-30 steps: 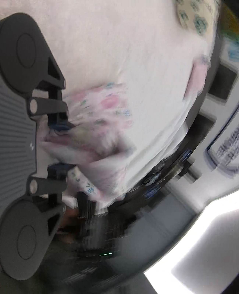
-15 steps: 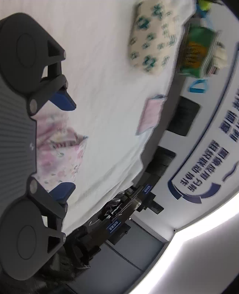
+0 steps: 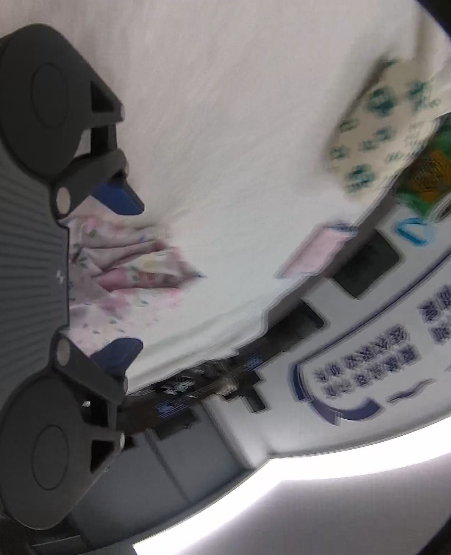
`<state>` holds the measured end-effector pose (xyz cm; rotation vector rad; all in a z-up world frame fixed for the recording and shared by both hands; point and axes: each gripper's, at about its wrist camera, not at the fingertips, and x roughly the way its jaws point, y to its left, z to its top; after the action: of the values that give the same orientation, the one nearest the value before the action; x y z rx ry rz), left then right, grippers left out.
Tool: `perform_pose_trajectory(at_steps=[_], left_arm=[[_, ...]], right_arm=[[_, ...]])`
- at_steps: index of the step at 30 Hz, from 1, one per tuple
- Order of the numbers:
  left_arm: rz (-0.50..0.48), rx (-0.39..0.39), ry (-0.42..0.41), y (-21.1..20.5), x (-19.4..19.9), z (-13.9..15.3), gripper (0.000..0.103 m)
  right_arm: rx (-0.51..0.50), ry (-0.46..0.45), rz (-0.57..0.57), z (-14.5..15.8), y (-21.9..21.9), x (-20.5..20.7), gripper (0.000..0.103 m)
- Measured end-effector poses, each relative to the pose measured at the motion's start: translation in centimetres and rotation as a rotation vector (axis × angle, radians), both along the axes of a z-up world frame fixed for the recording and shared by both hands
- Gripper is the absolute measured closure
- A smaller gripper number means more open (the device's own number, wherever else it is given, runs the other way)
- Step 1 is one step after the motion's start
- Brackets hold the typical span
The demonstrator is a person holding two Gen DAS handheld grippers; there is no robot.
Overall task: Fold clothes
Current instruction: 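Grasp the folded dress bundle with both grippers and lift it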
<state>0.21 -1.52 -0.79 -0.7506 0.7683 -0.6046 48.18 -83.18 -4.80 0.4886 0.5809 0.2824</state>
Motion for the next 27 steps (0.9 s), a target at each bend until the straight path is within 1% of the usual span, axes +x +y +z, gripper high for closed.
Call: perform_pose_trajectory(at_steps=[1, 2, 3, 4, 5, 6, 7, 8, 10, 11, 12, 13, 14, 15, 16, 18, 19, 20, 21, 22, 23, 24, 25, 26, 27], left_arm=[[0.022, -0.006, -0.010, 0.1, -0.1, 0.2, 0.027], [0.045, -0.011, -0.021, 0.3, -0.3, 0.4, 0.027], [0.065, -0.013, -0.034, 0.3, -0.3, 0.6, 0.029], [0.074, 0.008, -0.064, -0.1, -0.3, 0.9, 0.043], [0.067, 0.046, -0.089, -0.7, -0.3, 1.2, 0.065], [0.052, 0.087, -0.100, -1.6, -0.1, 1.6, 0.077], [0.042, 0.099, -0.096, -2.4, -0.2, 1.6, 0.093], [0.033, 0.111, -0.092, -3.1, -0.3, 1.6, 0.094], [0.026, 0.136, -0.072, -4.2, -0.6, 1.2, 0.094], [0.034, 0.150, -0.054, -4.5, -0.5, 0.6, 0.095], [0.041, 0.165, -0.036, -4.8, -0.5, 0.0, 0.096], [0.049, 0.174, -0.017, -4.9, -0.4, -0.6, 0.098], [0.054, 0.150, 0.004, -4.6, -0.2, -1.1, 0.098], [0.052, 0.116, 0.016, -4.1, -0.1, -1.4, 0.098], [0.052, 0.098, 0.016, -3.7, -0.2, -1.3, 0.097], [0.063, 0.090, -0.046, -3.2, -0.8, 0.0, 0.078], [0.071, 0.092, -0.077, -3.0, -1.0, 0.6, 0.055], [0.095, 0.122, -0.113, -3.3, -1.2, 1.2, 0.027], [0.118, 0.152, -0.148, -3.6, -1.4, 1.8, 0.017], [0.133, 0.181, -0.177, -3.9, -1.4, 2.3, 0.012], [0.113, 0.202, -0.177, -4.5, -1.1, 2.4, 0.015], [0.091, 0.219, -0.173, -5.1, -0.9, 2.3, 0.021], [0.066, 0.214, -0.153, -5.6, -0.7, 1.9, 0.048], [0.042, 0.210, -0.133, -6.0, -0.6, 1.6, 0.082], [0.017, 0.205, -0.112, -6.5, -0.4, 1.2, 0.086]], right_arm=[[0.010, 0.003, -0.010, 0.7, 0.9, -3.7, 0.037], [0.019, 0.007, -0.016, 0.9, 1.7, -6.4, 0.037], [0.029, 0.015, -0.015, 0.0, 1.8, -6.9, 0.037], [0.039, 0.022, -0.014, -0.8, 2.0, -7.5, 0.037], [0.047, 0.027, -0.014, -1.5, 2.2, -8.0, 0.037], [0.050, 0.027, -0.014, -2.0, 2.2, -8.5, 0.037], [0.052, 0.028, -0.014, -2.5, 2.3, -9.1, 0.037], [0.052, 0.027, -0.014, -2.8, 2.6, -10.5, 0.038], [0.039, 0.016, -0.014, -2.2, 4.2, -17.1, 0.038], [0.034, 0.012, -0.014, -1.8, 5.1, -20.0, 0.041], [0.034, 0.013, -0.011, -1.2, 6.1, -22.1, 0.048], [0.032, 0.012, -0.008, -0.6, 7.0, -24.1, 0.051], [0.030, 0.009, -0.007, -0.1, 8.0, -26.1, 0.056], [0.027, 0.006, -0.006, 0.4, 8.9, -28.1, 0.056], [0.025, 0.003, -0.006, 0.9, 9.9, -30.1, 0.056], [0.019, -0.003, -0.004, 1.8, 11.5, -33.5, 0.055], [0.015, -0.007, -0.003, 1.9, 11.5, -33.4, 0.055], [0.010, -0.012, -0.002, 2.1, 11.7, -33.2, 0.053], [0.006, -0.016, 0.001, 2.2, 12.3, -32.9, 0.053], [0.002, -0.021, 0.003, 2.2, 12.8, -32.5, 0.053], [0.000, -0.023, 0.004, 2.3, 13.5, -32.0, 0.053], [0.003, -0.021, 0.003, 2.2, 14.2, -31.3, 0.053], [0.009, -0.018, 0.001, 2.2, 15.1, -30.7, 0.053], [0.014, -0.015, -0.001, 2.3, 16.1, -30.1, 0.056], [0.013, -0.016, 0.003, 2.3, 17.0, -29.7, 0.066]])
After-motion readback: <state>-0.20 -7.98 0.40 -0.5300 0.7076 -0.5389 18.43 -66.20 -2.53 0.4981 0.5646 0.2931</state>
